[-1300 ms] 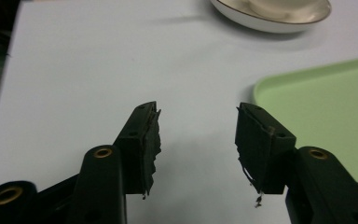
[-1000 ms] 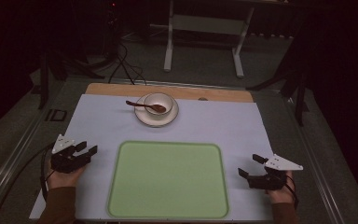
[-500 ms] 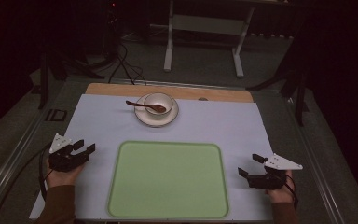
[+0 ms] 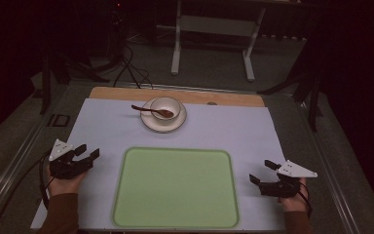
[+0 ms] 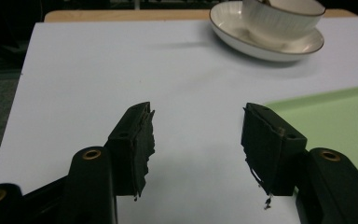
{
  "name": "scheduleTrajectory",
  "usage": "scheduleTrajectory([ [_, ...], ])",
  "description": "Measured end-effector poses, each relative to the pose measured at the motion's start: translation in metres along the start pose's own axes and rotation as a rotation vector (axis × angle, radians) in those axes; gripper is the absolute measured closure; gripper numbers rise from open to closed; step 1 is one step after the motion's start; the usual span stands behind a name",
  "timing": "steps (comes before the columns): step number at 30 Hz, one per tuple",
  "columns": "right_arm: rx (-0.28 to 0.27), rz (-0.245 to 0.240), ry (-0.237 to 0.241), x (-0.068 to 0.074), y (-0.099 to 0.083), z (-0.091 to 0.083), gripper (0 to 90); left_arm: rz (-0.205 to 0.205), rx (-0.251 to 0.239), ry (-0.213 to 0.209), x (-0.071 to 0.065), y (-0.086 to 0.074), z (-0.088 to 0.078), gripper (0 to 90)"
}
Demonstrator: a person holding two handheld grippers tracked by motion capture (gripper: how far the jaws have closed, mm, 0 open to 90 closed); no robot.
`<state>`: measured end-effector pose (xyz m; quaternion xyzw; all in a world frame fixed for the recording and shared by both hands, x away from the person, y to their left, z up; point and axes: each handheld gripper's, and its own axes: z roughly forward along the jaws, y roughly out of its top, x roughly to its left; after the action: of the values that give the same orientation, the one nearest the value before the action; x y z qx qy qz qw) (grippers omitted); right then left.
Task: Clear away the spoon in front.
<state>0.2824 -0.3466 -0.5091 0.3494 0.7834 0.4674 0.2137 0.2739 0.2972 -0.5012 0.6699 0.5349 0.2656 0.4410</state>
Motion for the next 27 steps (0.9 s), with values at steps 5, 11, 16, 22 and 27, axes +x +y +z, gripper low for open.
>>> scheduleTrajectory([
  [5,-0.011,0.001,-0.004,-0.001,0.0,-0.001,14.2,0.013,-0.023,-0.004,-0.006,0.009,-0.001,41.9],
  [11,-0.012,0.002,-0.004,0.0,0.0,-0.001,14.2,0.036,-0.021,-0.009,-0.01,0.017,0.002,41.8],
  [16,-0.011,0.002,-0.003,0.0,0.0,-0.001,14.2,0.053,-0.022,-0.021,-0.015,0.025,0.006,41.1],
  [22,-0.002,0.001,-0.001,0.0,0.0,0.0,14.2,0.06,-0.024,-0.035,-0.022,0.037,0.013,40.6],
  [27,-0.006,0.002,-0.002,0.0,0.0,-0.001,14.2,0.078,-0.027,-0.046,-0.027,0.046,0.018,39.6],
])
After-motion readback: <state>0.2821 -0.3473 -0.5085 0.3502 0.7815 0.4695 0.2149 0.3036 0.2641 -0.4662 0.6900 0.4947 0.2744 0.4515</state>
